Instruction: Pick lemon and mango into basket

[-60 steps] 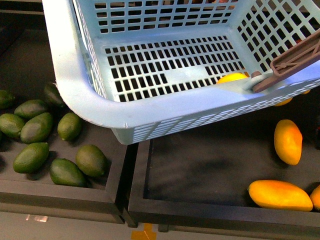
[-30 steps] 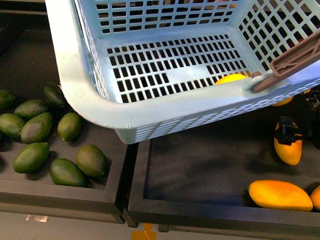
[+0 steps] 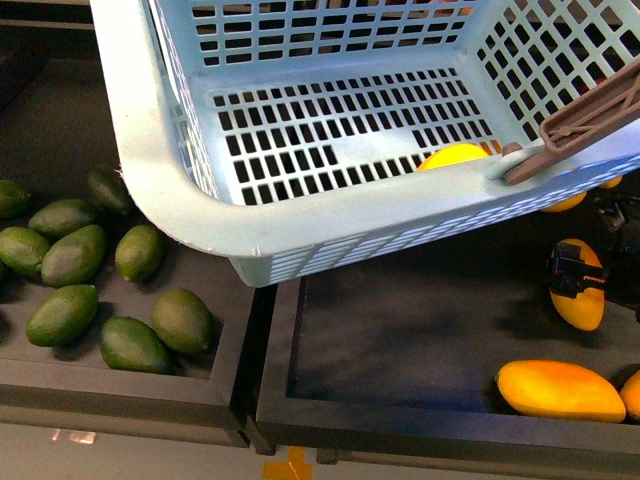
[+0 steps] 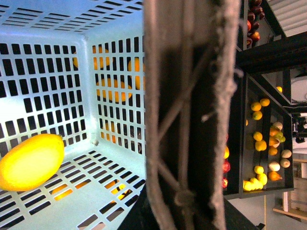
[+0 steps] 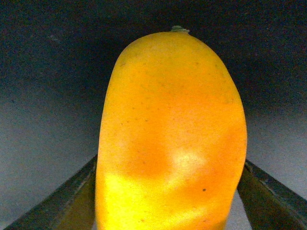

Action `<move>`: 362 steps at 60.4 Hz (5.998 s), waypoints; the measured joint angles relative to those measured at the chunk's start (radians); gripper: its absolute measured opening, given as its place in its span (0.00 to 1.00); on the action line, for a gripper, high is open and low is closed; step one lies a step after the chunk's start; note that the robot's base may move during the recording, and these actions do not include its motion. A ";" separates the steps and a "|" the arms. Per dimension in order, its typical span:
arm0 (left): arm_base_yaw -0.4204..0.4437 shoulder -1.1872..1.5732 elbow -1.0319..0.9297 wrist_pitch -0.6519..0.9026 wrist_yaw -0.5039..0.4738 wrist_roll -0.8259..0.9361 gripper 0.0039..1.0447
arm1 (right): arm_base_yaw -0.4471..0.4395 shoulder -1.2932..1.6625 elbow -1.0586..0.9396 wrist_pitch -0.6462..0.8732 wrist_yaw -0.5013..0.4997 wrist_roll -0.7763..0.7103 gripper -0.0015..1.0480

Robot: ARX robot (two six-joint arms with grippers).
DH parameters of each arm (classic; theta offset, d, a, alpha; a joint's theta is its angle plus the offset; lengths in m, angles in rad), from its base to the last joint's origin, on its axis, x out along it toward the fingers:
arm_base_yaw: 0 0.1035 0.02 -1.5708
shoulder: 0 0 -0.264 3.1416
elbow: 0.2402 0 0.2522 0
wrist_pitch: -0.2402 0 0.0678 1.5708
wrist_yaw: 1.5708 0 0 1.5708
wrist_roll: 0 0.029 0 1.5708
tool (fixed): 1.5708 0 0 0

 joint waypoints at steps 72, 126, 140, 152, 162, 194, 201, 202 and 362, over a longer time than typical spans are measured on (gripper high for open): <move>0.000 0.000 0.000 0.000 0.000 0.000 0.05 | -0.008 -0.987 -0.282 0.040 -0.161 0.205 0.56; 0.000 0.002 0.000 0.000 0.000 0.000 0.05 | 0.294 -0.996 -0.229 -0.035 0.108 0.241 0.92; 0.000 0.005 0.000 0.000 -0.003 0.000 0.04 | 0.274 -1.220 -0.412 -0.027 0.256 0.218 0.88; 0.000 0.005 0.000 0.000 -0.002 0.001 0.04 | 0.244 -1.389 -0.679 0.299 0.168 0.020 0.57; -0.001 0.005 0.000 0.000 0.005 0.000 0.04 | 0.192 -1.463 -0.819 0.329 0.111 -0.013 0.30; 0.000 0.005 0.000 0.000 -0.002 0.001 0.04 | 0.180 -1.732 -1.040 0.287 0.108 -0.028 0.02; 0.000 0.005 0.000 0.000 0.001 0.000 0.04 | 0.180 -1.797 -1.070 0.251 0.108 -0.028 0.02; 0.000 0.005 0.000 0.000 0.001 0.000 0.04 | 0.180 -1.808 -1.075 0.244 0.108 -0.028 0.02; -0.004 0.007 0.000 0.000 -0.001 -0.003 0.04 | 0.180 -2.542 -1.147 -0.393 0.109 -0.030 0.92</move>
